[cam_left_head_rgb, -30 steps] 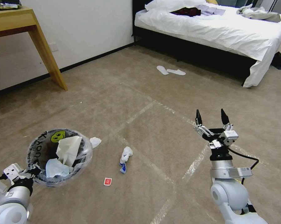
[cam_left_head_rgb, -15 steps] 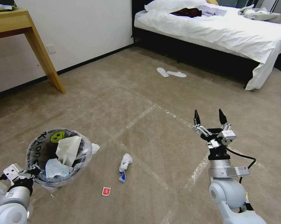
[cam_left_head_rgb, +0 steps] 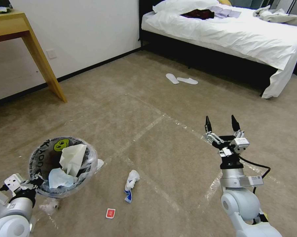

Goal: Pick up the trash bin and place the garbage on the floor into it.

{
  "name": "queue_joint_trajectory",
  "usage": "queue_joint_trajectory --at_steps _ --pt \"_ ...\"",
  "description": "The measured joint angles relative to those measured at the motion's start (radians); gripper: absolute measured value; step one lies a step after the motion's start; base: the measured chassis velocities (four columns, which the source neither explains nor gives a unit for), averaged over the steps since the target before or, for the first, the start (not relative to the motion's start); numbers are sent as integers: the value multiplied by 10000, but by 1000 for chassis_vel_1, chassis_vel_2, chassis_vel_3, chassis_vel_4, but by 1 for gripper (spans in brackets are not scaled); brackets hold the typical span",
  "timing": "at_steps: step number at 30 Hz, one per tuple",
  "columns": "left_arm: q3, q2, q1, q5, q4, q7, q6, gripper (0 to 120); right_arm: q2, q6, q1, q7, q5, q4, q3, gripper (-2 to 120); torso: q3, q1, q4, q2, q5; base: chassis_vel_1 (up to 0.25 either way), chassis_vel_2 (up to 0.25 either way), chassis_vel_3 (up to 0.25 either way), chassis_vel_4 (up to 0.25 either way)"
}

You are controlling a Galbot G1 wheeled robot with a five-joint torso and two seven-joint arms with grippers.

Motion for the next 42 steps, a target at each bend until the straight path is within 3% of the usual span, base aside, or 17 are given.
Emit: queue_joint_trajectory --at_steps 33,42 --pt "55 41 -29 53 138 10 -17 0 48 385 97 -188 55 -312 -225 100 0 0 0 0 0 -24 26 21 -22" --pt "67 46 -142 88 293 -54 -15 0 -211 -127 953 127 746 -621 -1136 100 0 1 0 0 -1 0 0 0 0"
